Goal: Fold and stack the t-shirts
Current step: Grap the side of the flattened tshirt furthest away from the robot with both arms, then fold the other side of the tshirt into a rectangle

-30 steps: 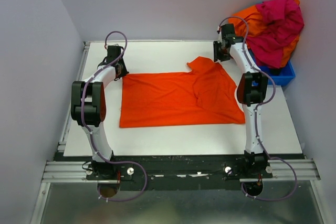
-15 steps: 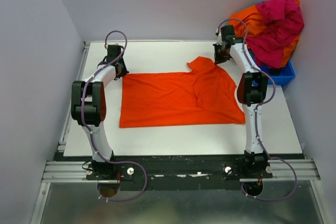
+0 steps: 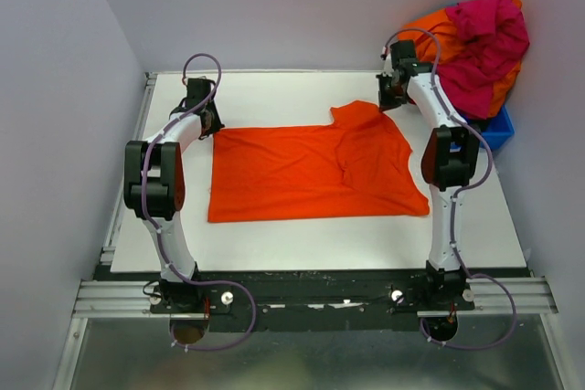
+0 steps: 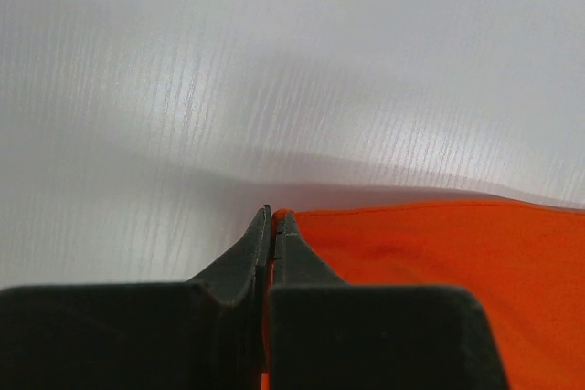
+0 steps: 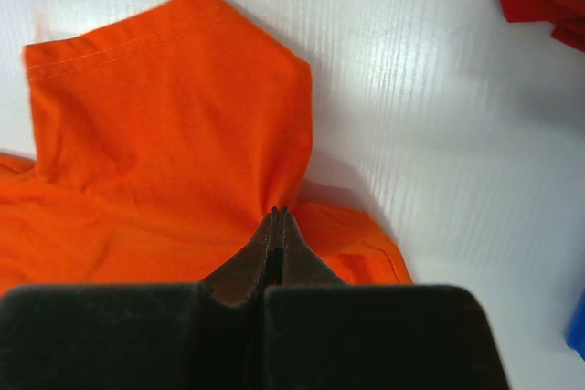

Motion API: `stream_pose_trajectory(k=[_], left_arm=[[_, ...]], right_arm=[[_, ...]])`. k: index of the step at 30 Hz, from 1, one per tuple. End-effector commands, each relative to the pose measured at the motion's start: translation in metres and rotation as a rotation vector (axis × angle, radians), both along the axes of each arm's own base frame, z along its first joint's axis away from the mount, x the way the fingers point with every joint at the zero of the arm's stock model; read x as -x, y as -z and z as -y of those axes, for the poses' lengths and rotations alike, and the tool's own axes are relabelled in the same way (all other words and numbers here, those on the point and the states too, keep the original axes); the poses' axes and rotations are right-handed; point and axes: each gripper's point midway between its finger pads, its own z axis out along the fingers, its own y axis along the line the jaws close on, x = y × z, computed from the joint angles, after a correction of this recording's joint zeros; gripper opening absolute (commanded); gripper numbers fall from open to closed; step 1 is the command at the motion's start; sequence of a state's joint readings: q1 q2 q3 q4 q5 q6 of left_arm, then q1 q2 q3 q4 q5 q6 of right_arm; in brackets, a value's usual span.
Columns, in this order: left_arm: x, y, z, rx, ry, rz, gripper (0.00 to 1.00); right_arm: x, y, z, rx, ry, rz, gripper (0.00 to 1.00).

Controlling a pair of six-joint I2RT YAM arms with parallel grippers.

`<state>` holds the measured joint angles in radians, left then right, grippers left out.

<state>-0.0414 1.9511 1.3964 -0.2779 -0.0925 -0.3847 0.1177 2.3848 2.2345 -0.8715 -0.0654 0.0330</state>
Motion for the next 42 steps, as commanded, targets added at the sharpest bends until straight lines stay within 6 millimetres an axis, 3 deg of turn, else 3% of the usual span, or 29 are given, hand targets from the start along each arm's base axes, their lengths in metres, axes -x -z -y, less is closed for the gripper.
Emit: stream_pose_trajectory(k=[1,10,25,33,42], left_arm=[[0.003,-0.009,0.002,-0.006,0.003,0.018,0.00],[0.015,-0.020,0.006,0.006,0.006,0.048,0.00],[0.041,-0.037,-0.010,-0.049,-0.055,0.100,0.00],[0.055,-0.048,-0.015,-0.054,-0.084,0.148,0.00],[0.069,-0.051,-0.016,-0.049,-0.092,0.177,0.00]], right_arm=[[0.005,-0.026,0.010,0.026,0.025,0.046,0.01],[0.030,-0.028,0.016,0.039,0.054,0.019,0.01],[0.082,-0.053,0.032,0.063,0.150,0.034,0.01],[0.112,-0.071,0.051,0.105,0.274,0.074,0.01],[0.141,-0.062,0.049,0.044,0.357,0.072,0.01]])
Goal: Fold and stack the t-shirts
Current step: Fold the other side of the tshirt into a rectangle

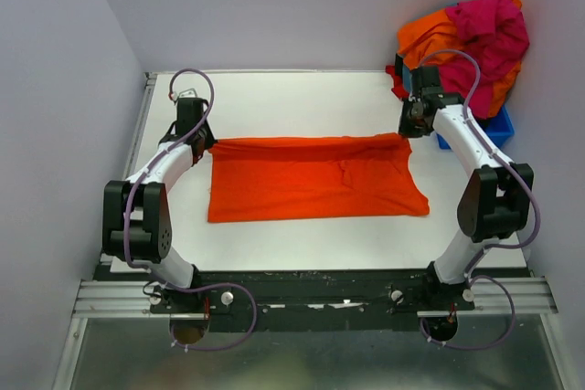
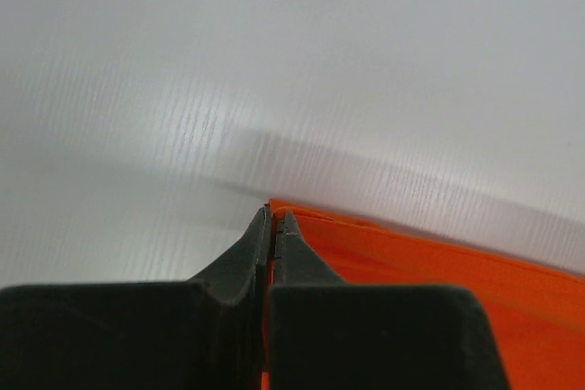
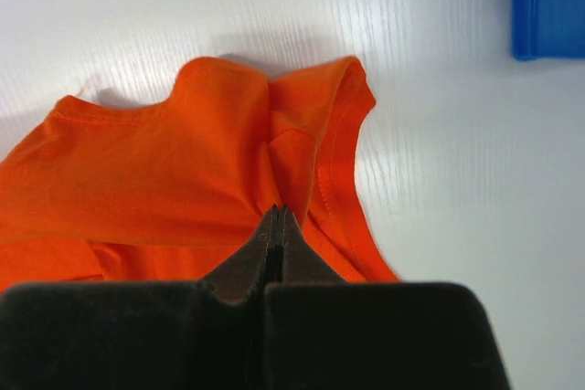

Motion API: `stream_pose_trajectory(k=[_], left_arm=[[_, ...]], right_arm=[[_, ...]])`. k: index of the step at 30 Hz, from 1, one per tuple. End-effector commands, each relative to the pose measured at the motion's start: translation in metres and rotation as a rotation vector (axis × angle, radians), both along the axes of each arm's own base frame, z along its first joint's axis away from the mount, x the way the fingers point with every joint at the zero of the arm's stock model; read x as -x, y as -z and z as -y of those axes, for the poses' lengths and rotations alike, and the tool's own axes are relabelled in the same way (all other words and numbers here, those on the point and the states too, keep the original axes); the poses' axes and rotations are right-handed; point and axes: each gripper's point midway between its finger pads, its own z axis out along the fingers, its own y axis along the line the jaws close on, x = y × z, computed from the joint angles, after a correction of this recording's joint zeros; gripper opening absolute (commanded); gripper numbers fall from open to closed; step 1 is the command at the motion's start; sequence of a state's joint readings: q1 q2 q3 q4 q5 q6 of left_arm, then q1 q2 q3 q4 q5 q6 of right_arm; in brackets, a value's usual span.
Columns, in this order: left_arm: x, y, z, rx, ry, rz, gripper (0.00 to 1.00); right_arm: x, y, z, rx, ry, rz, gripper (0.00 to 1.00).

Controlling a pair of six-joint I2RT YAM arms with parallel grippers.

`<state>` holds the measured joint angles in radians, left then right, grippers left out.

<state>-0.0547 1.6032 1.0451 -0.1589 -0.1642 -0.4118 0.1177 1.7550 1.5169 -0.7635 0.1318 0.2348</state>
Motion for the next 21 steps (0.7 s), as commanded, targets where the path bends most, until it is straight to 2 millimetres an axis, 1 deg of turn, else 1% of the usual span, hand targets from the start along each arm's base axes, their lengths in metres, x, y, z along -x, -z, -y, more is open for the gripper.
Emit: stream_pose_trajectory(k=[1,3,4,8,11,15,19,21], left_arm=[[0.006,-0.014,-0.008,-0.030,-0.041,0.049,0.00],[0.013,-0.009,-0.013,-0.044,-0.064,0.022,0.00],[0.015,-0.006,-0.015,-0.046,-0.075,0.014,0.00],[0.023,0.003,-0.014,-0.028,-0.093,-0.010,0.00],[0.029,0.005,-0.012,-0.011,-0.094,-0.013,0.00],[0.043,0.014,-0.008,0.007,-0.092,-0.048,0.00],[0.058,0.032,-0.008,0.020,-0.106,-0.099,0.00],[0.064,0.042,-0.004,0.039,-0.094,-0.120,0.00]], right_arm=[[0.011,-0.001,0.004,-0.027,0.082,0.039,0.01],[0.022,0.009,-0.003,-0.070,0.067,0.015,0.01],[0.026,0.011,-0.004,-0.081,0.086,0.007,0.01],[0.043,0.020,0.003,-0.076,0.165,-0.002,0.01],[0.055,0.025,0.012,-0.053,0.226,0.000,0.01],[0.065,0.033,0.005,-0.090,0.210,-0.030,0.01],[0.076,0.044,0.003,-0.123,0.256,-0.030,0.01],[0.085,0.050,0.006,-0.128,0.302,-0.033,0.01]])
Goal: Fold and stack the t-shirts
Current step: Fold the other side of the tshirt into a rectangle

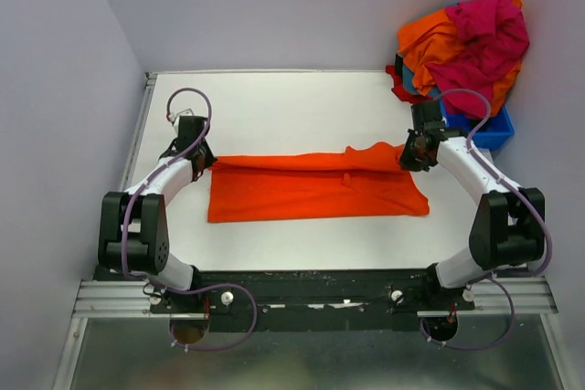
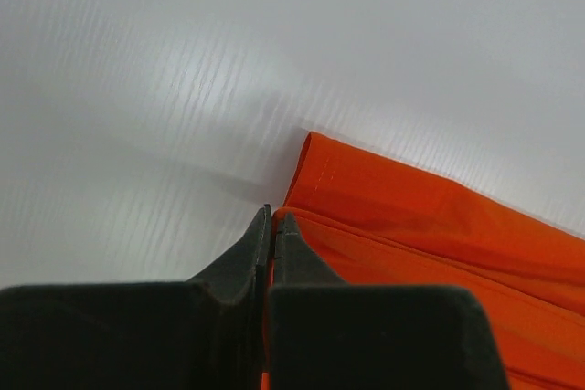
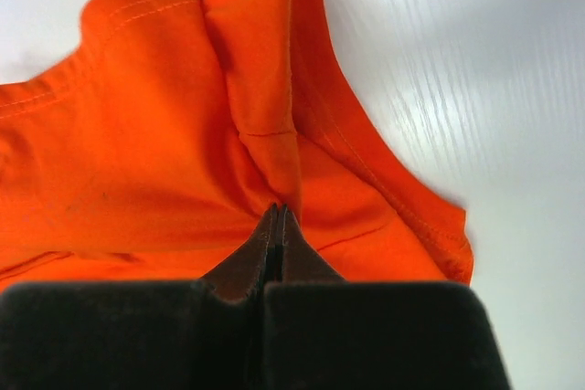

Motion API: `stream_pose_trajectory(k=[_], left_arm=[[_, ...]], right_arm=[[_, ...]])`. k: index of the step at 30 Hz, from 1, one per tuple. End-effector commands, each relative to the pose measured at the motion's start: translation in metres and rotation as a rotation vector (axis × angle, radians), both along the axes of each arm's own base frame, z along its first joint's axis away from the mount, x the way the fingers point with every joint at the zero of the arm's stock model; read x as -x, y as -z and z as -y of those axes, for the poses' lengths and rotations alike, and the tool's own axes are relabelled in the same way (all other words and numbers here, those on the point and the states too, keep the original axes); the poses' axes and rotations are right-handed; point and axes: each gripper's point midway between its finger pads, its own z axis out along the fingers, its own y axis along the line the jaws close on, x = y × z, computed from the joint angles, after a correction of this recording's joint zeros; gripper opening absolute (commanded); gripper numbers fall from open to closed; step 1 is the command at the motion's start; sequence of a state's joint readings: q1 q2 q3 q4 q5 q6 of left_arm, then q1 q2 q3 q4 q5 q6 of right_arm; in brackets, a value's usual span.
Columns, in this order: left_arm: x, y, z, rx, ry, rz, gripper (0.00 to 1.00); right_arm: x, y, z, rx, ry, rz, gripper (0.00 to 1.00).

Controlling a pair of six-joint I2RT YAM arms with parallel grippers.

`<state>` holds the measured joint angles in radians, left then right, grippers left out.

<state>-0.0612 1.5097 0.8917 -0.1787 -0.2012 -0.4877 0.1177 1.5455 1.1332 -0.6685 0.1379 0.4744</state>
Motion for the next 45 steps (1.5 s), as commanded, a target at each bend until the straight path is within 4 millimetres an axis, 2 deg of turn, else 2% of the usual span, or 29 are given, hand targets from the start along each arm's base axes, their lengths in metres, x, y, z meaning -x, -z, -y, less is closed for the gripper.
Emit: stream_pose_trajectory(k=[1,7,8,9,11,13,14,16,18,21,24,27,28,30,32,37,41,43,45], left_arm=[[0.021,0.018,0.001,0.024,-0.023,-0.053,0.00],[0.031,0.033,0.006,0.050,-0.015,-0.093,0.00],[0.032,0.037,0.007,0.057,-0.013,-0.107,0.04],[0.031,0.037,0.008,0.061,-0.015,-0.108,0.20],[0.033,0.034,0.008,0.054,-0.016,-0.097,0.54],[0.033,0.013,0.003,0.016,-0.031,-0.033,0.69],[0.033,0.001,0.001,0.000,-0.036,0.002,0.71],[0.032,-0.026,-0.001,-0.016,-0.050,0.074,0.72],[0.028,-0.048,0.007,-0.007,-0.028,0.132,0.72],[0.019,-0.060,0.029,-0.014,0.036,0.132,0.70],[0.013,-0.051,0.038,-0.047,0.066,0.071,0.61],[0.015,-0.031,0.029,-0.098,0.028,-0.008,0.56],[0.019,-0.026,0.023,-0.118,0.009,-0.022,0.52],[0.025,-0.017,0.018,-0.121,-0.011,-0.027,0.36],[0.033,-0.009,0.010,-0.111,-0.044,-0.023,0.26],[0.039,0.006,-0.016,-0.057,-0.102,-0.039,0.28],[0.039,0.016,-0.011,-0.029,-0.083,-0.064,0.34],[0.042,0.023,-0.009,-0.020,-0.077,-0.069,0.41],[0.042,0.025,-0.006,-0.009,-0.061,-0.067,0.44]], right_arm=[[0.014,0.006,0.005,-0.021,0.116,0.025,0.01],[0.031,0.031,-0.004,-0.087,0.133,-0.012,0.01],[0.033,0.034,-0.005,-0.094,0.134,-0.019,0.03],[0.033,0.035,-0.006,-0.099,0.135,-0.019,0.08],[0.032,0.031,-0.001,-0.087,0.160,0.022,0.35],[0.026,0.016,0.001,-0.071,0.115,0.106,0.48],[0.022,0.006,0.004,-0.054,0.112,0.143,0.51],[0.013,-0.015,0.003,-0.041,0.047,0.206,0.52],[0.004,-0.030,-0.006,-0.064,-0.014,0.243,0.52],[-0.010,-0.043,-0.027,-0.108,-0.117,0.270,0.52],[-0.021,-0.045,-0.043,-0.105,-0.179,0.252,0.52],[-0.027,-0.035,-0.053,-0.108,-0.198,0.213,0.52],[-0.028,-0.034,-0.055,-0.111,-0.199,0.209,0.52],[-0.030,-0.030,-0.057,-0.116,-0.196,0.210,0.51],[-0.031,-0.027,-0.058,-0.119,-0.194,0.213,0.51],[-0.034,-0.028,-0.061,-0.127,-0.191,0.217,0.51],[-0.034,-0.026,-0.063,-0.131,-0.191,0.221,0.51],[-0.033,-0.028,-0.074,-0.169,-0.223,0.221,0.51],[-0.032,-0.026,-0.086,-0.192,-0.266,0.221,0.51]])
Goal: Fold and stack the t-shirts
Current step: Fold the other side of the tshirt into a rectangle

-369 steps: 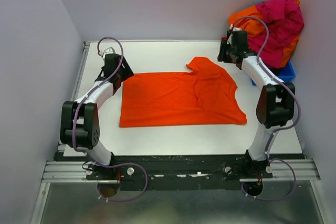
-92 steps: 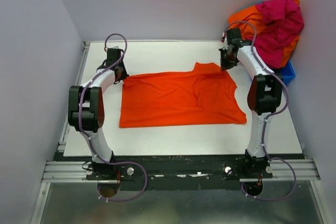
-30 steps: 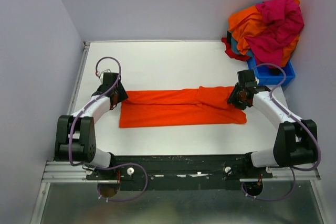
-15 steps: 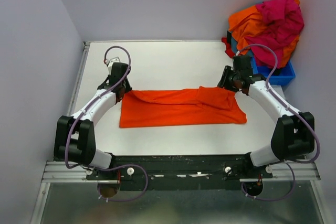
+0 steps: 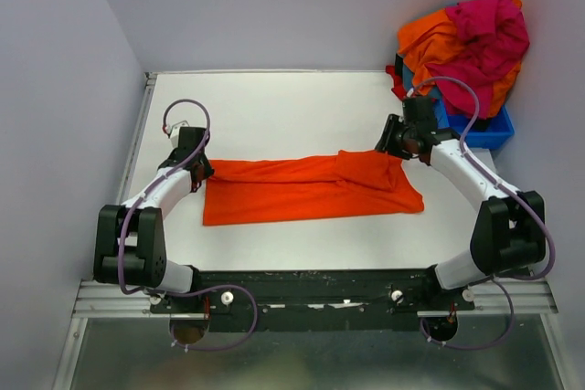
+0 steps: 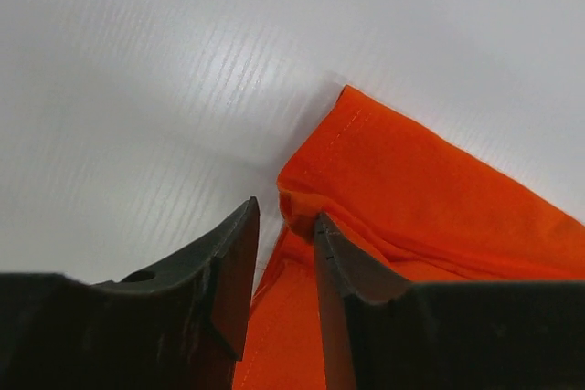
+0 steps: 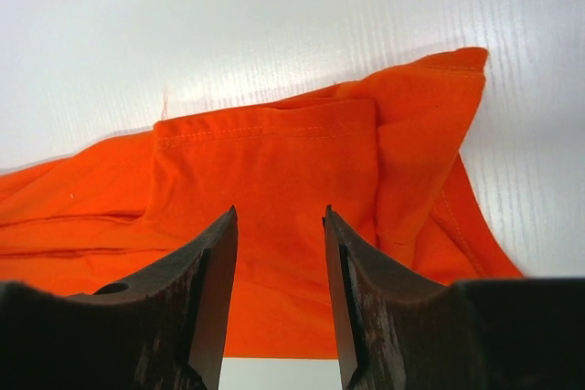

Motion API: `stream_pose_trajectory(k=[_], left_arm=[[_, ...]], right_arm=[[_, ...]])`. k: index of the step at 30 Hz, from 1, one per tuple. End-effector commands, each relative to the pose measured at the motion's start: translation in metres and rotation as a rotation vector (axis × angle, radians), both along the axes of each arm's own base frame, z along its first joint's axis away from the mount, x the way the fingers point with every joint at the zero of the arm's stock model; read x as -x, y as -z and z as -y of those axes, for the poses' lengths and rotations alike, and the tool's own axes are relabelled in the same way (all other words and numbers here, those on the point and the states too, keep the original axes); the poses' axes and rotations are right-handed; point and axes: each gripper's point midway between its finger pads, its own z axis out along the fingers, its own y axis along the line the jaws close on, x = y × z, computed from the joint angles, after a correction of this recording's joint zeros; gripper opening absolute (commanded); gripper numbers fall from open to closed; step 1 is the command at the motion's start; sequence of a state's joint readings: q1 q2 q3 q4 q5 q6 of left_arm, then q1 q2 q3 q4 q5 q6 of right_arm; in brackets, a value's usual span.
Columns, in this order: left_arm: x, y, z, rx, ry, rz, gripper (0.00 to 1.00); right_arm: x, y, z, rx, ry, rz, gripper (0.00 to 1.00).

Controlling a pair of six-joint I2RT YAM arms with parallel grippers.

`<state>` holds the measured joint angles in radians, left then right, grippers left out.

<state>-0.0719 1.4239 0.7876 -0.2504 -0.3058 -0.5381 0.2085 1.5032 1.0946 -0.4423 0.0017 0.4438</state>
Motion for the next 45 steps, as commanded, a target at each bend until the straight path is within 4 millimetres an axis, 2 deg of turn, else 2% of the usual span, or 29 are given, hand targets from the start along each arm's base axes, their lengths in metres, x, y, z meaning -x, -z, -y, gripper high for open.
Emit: stream_pose_trajectory(k=[1,6,10,13,17,22,26,32,37,40,43,44,45], left_arm=[[-0.001,0.009,0.011,0.051,0.040,0.010,0.44],[-0.001,0.008,0.014,0.066,0.054,0.015,0.43],[0.004,0.006,0.010,0.048,0.039,0.021,0.44],[0.007,0.007,0.009,0.051,0.030,0.024,0.44],[0.010,0.010,0.009,0.056,0.027,0.011,0.44],[0.011,0.014,0.007,0.066,0.024,0.014,0.44],[0.015,0.022,0.007,0.084,0.026,0.001,0.44],[0.019,0.028,0.004,0.099,0.020,-0.006,0.44],[0.019,0.018,-0.003,0.086,-0.006,0.021,0.45],[0.019,0.007,-0.007,0.076,-0.023,0.059,0.48],[0.019,0.005,-0.006,0.084,-0.024,0.069,0.50],[0.020,0.004,-0.016,0.080,-0.057,0.071,0.50],[0.020,0.005,-0.016,0.081,-0.058,0.069,0.52]], right_arm=[[-0.002,0.001,-0.030,-0.060,-0.098,0.008,0.51],[0.002,0.020,-0.057,-0.053,-0.155,-0.070,0.50],[0.003,0.034,-0.063,-0.060,-0.127,-0.119,0.43],[0.003,0.047,-0.054,-0.030,-0.039,-0.184,0.33],[0.007,0.063,-0.038,0.023,0.089,-0.234,0.12],[0.014,0.082,-0.025,0.052,0.192,-0.324,0.01],[0.020,0.093,-0.002,0.083,0.339,-0.392,0.01],[0.026,0.093,0.025,0.058,0.448,-0.371,0.01],[0.029,0.096,0.028,0.068,0.448,-0.382,0.01],[0.029,0.100,0.024,0.047,0.432,-0.392,0.01],[0.030,0.104,0.022,0.039,0.425,-0.403,0.01],[0.030,0.104,0.022,0.041,0.425,-0.404,0.01],[0.030,0.104,0.023,0.044,0.426,-0.402,0.01]])
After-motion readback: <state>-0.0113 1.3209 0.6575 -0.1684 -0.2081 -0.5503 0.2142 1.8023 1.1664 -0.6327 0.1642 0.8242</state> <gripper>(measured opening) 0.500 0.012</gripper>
